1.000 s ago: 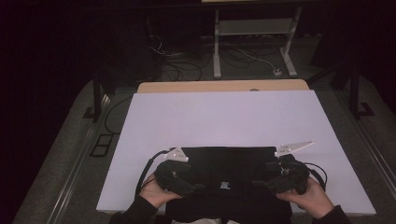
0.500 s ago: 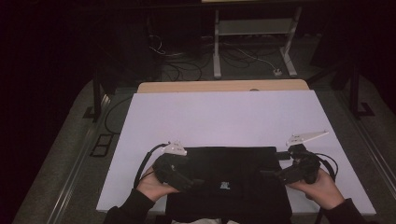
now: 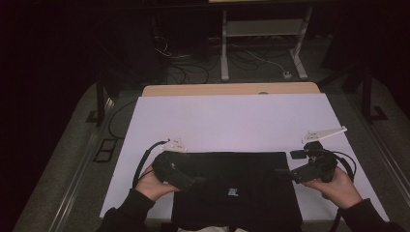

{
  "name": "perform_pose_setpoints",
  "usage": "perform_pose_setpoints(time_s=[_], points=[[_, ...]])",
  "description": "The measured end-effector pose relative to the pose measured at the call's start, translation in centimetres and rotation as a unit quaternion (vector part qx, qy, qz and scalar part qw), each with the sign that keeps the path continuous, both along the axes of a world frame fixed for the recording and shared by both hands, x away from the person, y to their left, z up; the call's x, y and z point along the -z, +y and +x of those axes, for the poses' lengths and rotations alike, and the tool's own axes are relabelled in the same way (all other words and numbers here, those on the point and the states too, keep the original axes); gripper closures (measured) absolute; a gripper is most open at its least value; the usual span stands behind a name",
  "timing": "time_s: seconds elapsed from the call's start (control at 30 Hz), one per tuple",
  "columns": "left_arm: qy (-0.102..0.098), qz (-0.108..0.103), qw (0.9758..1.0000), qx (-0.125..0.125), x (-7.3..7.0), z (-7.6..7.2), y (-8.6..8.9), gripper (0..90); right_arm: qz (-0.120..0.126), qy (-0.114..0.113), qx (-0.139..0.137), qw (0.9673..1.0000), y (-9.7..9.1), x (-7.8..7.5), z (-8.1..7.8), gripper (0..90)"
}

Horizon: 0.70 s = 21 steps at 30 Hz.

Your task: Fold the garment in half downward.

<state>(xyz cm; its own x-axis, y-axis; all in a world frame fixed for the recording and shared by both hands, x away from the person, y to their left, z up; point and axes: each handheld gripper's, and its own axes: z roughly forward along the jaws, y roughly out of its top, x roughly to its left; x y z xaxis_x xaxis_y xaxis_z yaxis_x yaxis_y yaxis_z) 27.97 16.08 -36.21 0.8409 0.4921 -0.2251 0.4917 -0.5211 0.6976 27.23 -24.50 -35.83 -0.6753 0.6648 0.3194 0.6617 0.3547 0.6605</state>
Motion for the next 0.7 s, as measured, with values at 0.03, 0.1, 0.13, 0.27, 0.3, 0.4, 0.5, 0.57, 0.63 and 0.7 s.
perform_pose_setpoints(time_s=[0.03,0.1,0.13,0.27,0.3,0.4,0.5,0.57,0.63,0.7], points=[[-0.001,0.001,1.0,0.001,-0.1,0.1,0.1,0.0,0.0,-0.001,0.001,1.0,-0.1,0.0,0.1,0.0],[-0.002,0.0,1.0,-0.002,-0.2,0.4,0.2,0.0,-0.001,0.002,0.005,1.0,-0.2,0.0,0.4,0.0],[-0.003,0.001,1.0,-0.001,-0.3,0.5,0.3,0.0,-0.001,0.002,0.006,1.0,-0.3,0.0,0.5,0.0],[-0.005,-0.002,1.0,-0.005,-0.7,1.1,0.7,0.0,0.0,0.0,0.011,0.9999,-0.6,-0.1,0.9,0.0],[-0.004,-0.002,1.0,-0.006,-0.7,1.2,0.7,0.0,-0.001,-0.001,0.011,0.9999,-0.7,-0.1,1.1,0.0],[-0.002,-0.006,0.9999,-0.008,-0.9,1.5,0.9,0.0,0.0,-0.003,0.013,0.9999,-0.9,-0.1,1.4,0.0],[-0.004,-0.007,0.9999,-0.01,-1.1,1.8,1.0,0.0,0.0,-0.001,0.017,0.9999,-1.1,0.0,1.7,0.0],[-0.004,-0.007,0.9999,-0.011,-1.0,2.1,1.0,0.0,0.0,0.002,0.018,0.9998,-1.2,0.1,2.0,0.0],[-0.004,-0.009,0.9999,-0.013,-1.0,2.3,1.1,0.0,-0.001,0.003,0.019,0.9998,-1.3,0.2,2.3,0.0],[-0.002,-0.009,0.9999,-0.015,-0.9,2.6,1.1,0.0,-0.001,0.001,0.019,0.9998,-1.4,0.3,2.5,0.0]])
